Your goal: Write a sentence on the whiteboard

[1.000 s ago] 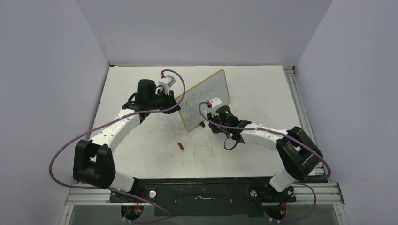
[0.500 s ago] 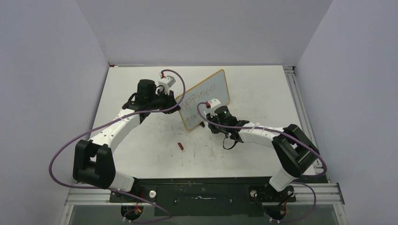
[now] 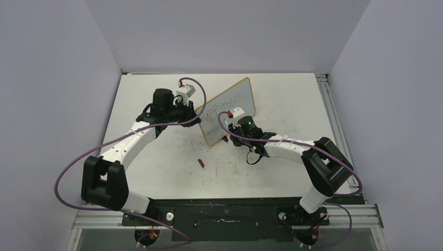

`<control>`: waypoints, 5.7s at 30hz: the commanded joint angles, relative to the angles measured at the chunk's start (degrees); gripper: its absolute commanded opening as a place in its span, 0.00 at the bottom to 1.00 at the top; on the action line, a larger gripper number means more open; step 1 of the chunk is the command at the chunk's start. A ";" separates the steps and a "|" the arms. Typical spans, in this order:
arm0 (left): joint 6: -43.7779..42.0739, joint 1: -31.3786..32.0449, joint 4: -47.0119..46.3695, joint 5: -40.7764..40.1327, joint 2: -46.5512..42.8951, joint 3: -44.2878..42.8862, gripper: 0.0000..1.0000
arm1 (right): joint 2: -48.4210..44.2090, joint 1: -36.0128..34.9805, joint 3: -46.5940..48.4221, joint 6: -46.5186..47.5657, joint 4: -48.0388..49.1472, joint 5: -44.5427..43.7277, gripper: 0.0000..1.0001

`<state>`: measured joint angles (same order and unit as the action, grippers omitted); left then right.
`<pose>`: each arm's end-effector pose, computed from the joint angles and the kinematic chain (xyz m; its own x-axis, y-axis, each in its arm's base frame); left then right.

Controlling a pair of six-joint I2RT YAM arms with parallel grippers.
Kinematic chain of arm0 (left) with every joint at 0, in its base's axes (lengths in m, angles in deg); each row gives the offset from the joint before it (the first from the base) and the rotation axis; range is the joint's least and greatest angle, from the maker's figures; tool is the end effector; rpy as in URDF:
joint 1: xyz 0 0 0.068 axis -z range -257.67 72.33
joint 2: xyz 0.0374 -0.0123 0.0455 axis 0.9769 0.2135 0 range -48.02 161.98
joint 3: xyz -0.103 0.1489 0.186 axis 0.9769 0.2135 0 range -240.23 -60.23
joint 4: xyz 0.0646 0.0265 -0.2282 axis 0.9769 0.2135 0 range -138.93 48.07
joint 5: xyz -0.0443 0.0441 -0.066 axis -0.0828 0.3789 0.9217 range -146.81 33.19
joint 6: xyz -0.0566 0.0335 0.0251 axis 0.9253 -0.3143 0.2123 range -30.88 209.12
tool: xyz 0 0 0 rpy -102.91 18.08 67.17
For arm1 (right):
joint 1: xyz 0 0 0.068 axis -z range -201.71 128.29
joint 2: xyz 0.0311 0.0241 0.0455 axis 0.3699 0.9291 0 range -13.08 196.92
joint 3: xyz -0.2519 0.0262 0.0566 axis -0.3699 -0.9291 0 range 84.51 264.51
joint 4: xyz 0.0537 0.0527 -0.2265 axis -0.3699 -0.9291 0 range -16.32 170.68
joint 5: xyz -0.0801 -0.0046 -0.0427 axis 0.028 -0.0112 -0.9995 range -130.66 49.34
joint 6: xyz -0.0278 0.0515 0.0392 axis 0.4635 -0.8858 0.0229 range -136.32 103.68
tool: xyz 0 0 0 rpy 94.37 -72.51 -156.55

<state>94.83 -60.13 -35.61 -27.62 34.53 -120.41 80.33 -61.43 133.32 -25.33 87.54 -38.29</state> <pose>0.2920 -0.1217 0.2606 -0.6173 0.1040 -0.7798 0.5822 0.7271 -0.3639 0.2584 0.2178 0.1707 -0.5690 -0.2692 -0.7771 -0.5817 0.7997 0.1489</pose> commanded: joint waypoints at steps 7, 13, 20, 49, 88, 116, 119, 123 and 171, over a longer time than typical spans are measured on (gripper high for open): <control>-0.62 0.30 -1.19 1.16 -2.05 -1.36 0.00 | 1.34 -0.08 2.47 0.99 1.87 -0.27 0.05; -0.62 0.30 -1.19 0.98 -1.94 -1.47 0.00 | 1.30 -0.36 1.48 1.82 2.02 1.23 0.05; -0.62 0.30 -1.19 0.91 -1.78 -1.43 0.00 | 0.96 -1.82 0.45 2.78 1.46 1.12 0.05; -0.71 0.30 -1.11 0.83 -1.90 -1.43 0.00 | 3.63 -0.48 -0.65 -0.90 1.06 -2.20 0.05; -0.71 0.47 -0.87 0.96 -1.51 -1.46 0.00 | -7.30 1.56 -0.68 0.20 -4.38 -0.11 0.05; -0.71 0.65 -0.95 1.09 -2.10 -1.51 0.00 | 1.50 6.70 7.92 4.49 -6.68 6.17 0.05; -0.71 0.66 -0.93 1.09 -2.01 -1.43 0.00 | 2.10 6.68 8.39 4.61 -6.68 6.07 0.05; -0.71 0.65 -0.90 1.13 -1.92 -1.52 0.00 | 2.68 6.67 8.53 4.77 -8.21 6.02 0.05; -0.71 0.65 -1.00 0.96 -1.95 -1.43 0.00 | 4.24 6.12 7.32 4.11 -6.68 5.04 0.05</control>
<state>94.83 -59.76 -35.44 -27.64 34.53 -120.41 85.18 -54.85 137.26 -21.90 78.25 -32.04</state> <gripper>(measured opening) 0.085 0.158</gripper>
